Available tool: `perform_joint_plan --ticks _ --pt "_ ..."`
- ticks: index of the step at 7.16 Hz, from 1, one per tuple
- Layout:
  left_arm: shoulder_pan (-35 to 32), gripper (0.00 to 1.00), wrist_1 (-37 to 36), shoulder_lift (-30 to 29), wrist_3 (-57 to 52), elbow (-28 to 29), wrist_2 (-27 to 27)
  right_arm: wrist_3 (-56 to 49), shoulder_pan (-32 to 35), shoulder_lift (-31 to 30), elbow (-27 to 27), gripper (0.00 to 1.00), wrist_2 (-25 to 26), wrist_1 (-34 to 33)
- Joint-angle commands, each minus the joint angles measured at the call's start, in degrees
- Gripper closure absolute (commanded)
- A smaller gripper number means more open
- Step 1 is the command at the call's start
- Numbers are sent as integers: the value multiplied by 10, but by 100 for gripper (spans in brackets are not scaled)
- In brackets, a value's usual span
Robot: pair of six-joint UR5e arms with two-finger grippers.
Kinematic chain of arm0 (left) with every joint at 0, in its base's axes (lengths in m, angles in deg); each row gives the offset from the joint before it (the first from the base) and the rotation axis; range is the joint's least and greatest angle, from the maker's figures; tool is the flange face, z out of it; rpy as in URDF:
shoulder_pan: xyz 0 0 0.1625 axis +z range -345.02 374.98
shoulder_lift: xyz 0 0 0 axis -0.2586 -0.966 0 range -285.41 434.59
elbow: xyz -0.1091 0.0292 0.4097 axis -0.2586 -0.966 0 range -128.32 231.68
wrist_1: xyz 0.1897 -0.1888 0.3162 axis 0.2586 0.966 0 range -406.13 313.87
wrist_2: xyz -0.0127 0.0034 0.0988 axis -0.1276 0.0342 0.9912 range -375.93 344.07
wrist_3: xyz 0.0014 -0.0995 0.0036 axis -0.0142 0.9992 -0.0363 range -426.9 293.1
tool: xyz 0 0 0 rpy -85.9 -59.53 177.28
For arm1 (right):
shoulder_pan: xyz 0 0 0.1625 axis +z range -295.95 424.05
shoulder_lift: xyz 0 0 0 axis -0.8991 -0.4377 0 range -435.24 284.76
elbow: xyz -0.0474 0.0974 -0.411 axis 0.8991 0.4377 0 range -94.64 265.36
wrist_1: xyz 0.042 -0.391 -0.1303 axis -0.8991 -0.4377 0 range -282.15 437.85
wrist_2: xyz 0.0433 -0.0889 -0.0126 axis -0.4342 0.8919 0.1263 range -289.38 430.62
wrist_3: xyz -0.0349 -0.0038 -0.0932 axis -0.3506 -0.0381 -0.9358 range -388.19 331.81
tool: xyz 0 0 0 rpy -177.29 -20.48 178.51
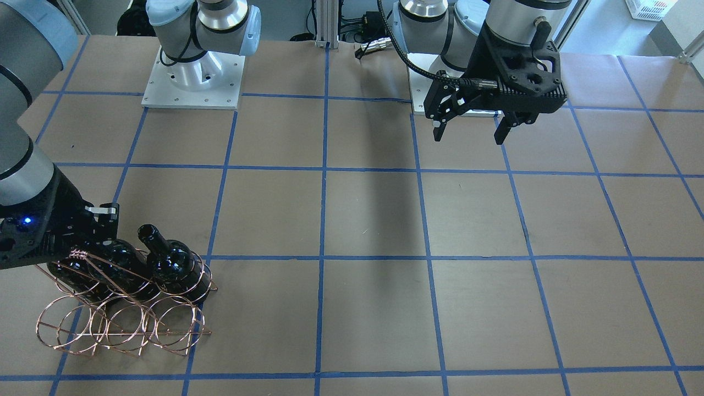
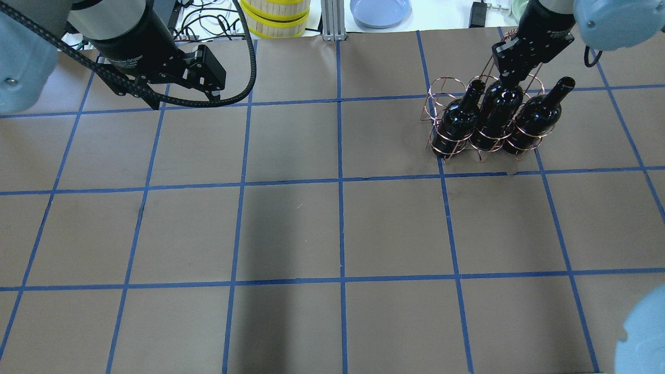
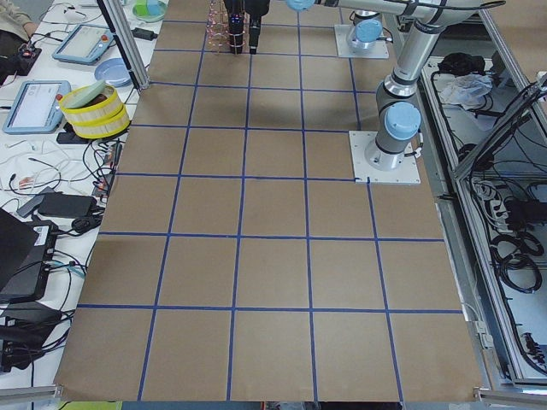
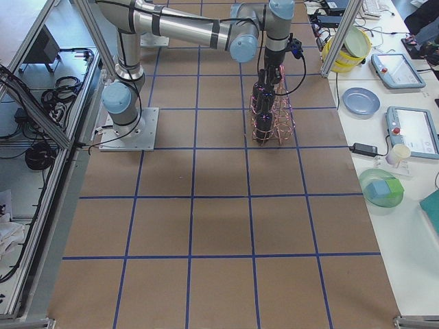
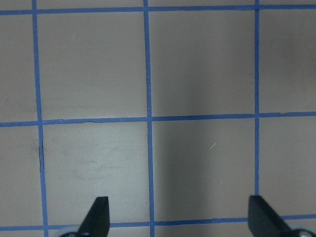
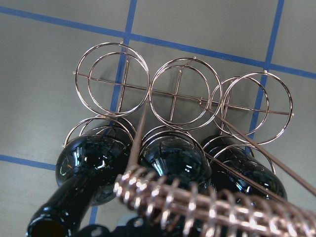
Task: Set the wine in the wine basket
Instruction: 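Lower the bottle into the empty rack slot beside the other bottles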
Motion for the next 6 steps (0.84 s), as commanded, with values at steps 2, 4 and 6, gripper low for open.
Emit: perform_joint_plan --ticks 2,4,6 --pt "-1 0 0 0 2 -3 0 0 0 2 -2 70 -2 -1" --pt "-2 0 0 0 3 -3 0 1 0 1 -2 52 -2 -1" --pt "-2 0 0 0 3 -4 0 1 0 3 -2 35 -22 -2"
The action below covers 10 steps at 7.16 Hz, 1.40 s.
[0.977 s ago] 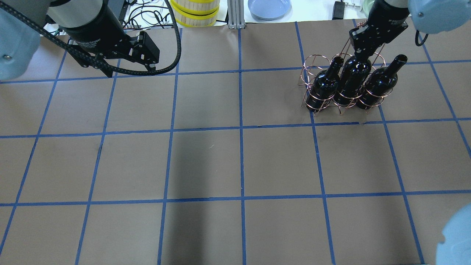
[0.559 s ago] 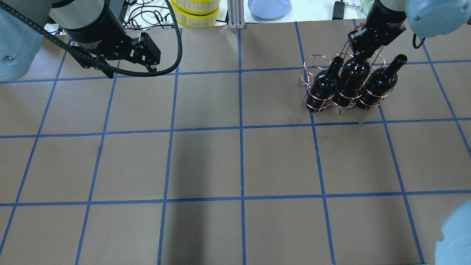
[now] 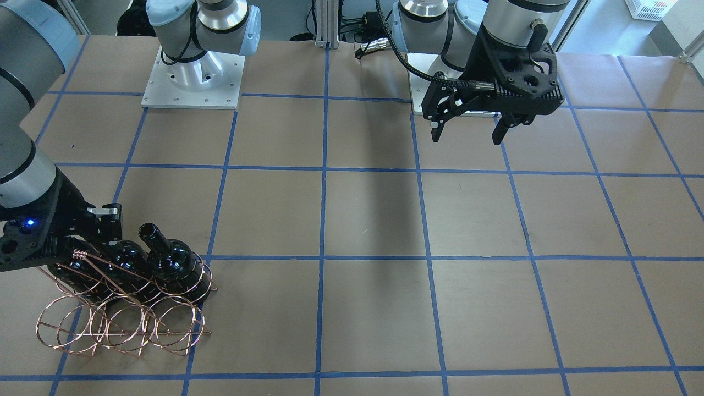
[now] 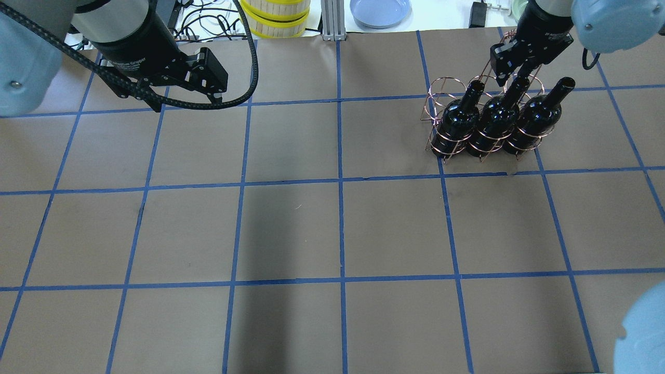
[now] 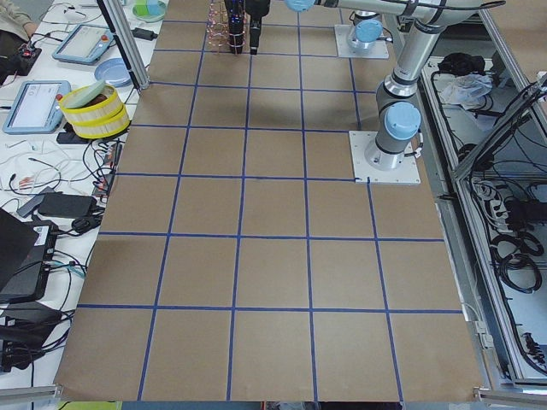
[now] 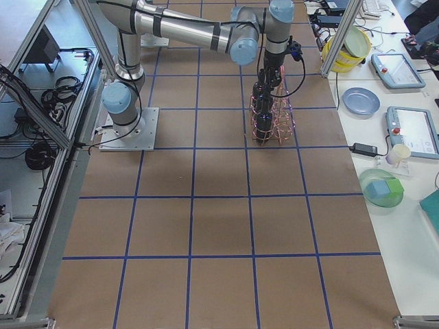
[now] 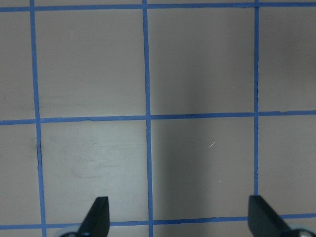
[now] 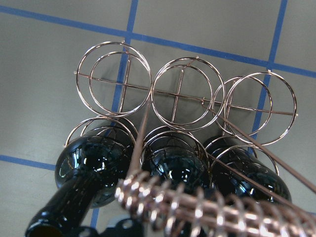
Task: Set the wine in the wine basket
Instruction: 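Lower the bottle into the empty rack slot beside the other bottles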
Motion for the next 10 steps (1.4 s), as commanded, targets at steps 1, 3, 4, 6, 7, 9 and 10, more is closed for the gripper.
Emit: perform_joint_plan --ticks 1,3,4,6,7,9,10 --pt "0 0 0 0 1 0 0 1 0 -1 0 31 -14 -1" --pt "0 0 0 0 1 0 0 5 0 -24 4 25 -14 5" --pt "-1 0 0 0 1 0 -1 5 0 -52 4 21 -12 14" --pt "-1 0 1 1 0 0 0 5 2 -123 12 15 -5 101" --pt "-2 0 1 1 0 0 0 7 5 -159 20 9 -5 137" --pt "-1 0 1 1 1 0 0 32 19 -197 34 0 -4 236" --pt "-1 0 1 1 1 0 0 33 19 -213 29 0 -14 247"
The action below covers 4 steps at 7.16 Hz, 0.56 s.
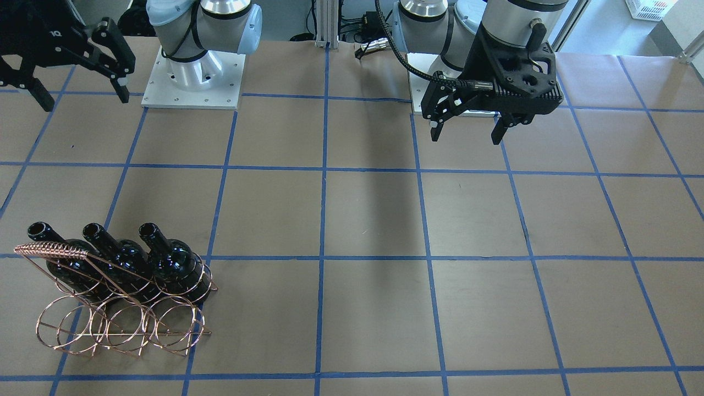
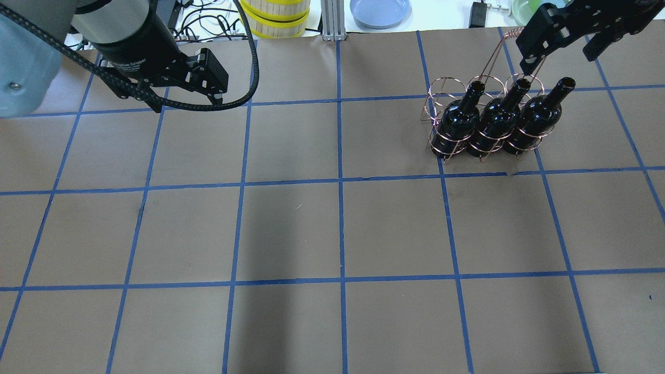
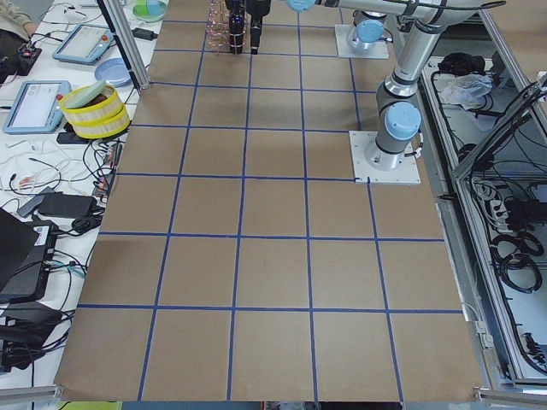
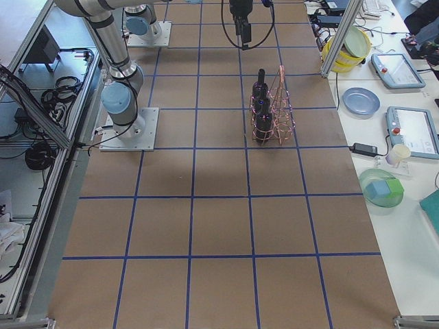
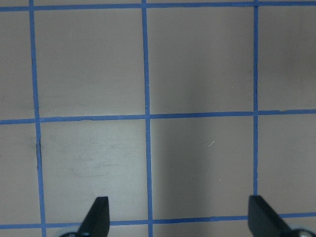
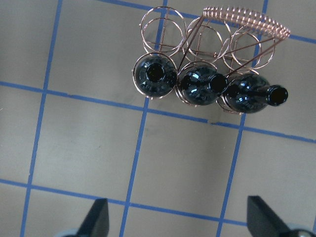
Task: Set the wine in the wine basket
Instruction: 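Open the right gripper and raise it above the rack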
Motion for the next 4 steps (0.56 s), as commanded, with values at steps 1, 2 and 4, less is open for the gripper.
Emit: perform_joint_plan --ticks 1,2,4 --pt "0 0 0 0 0 0 -1 5 2 -35 -18 0 -4 31" --pt "-1 0 0 0 1 -1 -1 7 2 -51 -44 0 -6 29" --pt "0 0 0 0 1 -1 -1 112 18 -41 -59 0 -13 -59"
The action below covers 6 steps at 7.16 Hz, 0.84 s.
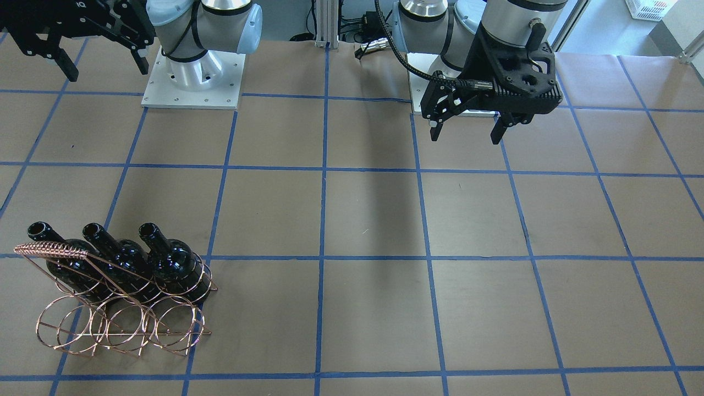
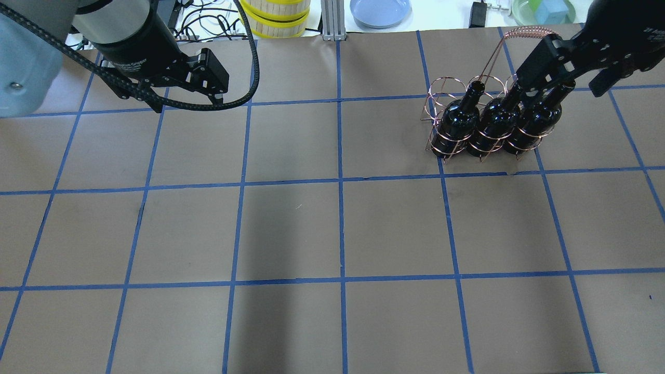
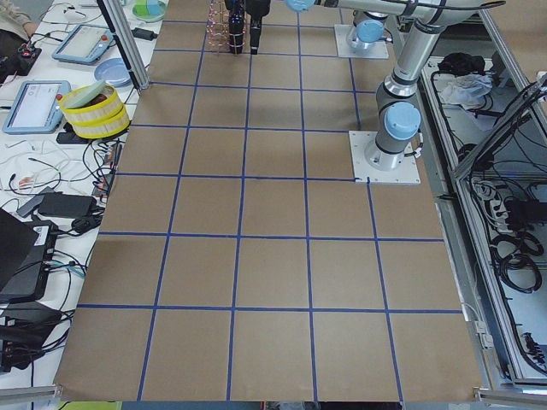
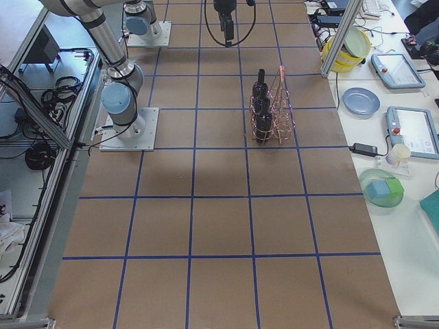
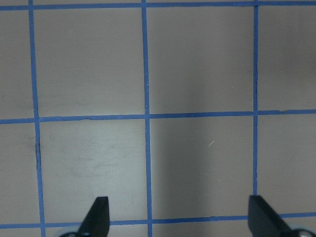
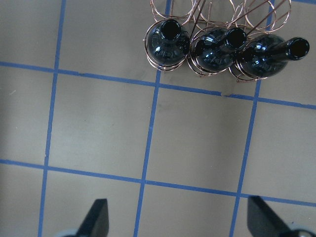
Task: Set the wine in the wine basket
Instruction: 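Open the right gripper and raise it above the rack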
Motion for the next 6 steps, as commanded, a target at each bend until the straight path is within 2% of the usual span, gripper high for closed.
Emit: perform_joint_plan --ticks 1,2,5,6 --pt "0 0 0 -1 0 0 0 101 70 22 -9 0 4 -64" --pt "0 0 0 -1 0 0 0 122 101 31 -11 0 10 -67" --pt "-1 0 0 -1 0 0 0 93 92 38 -39 0 12 -68" --pt "-1 0 0 0 -1 0 0 90 77 42 -41 0 11 -93"
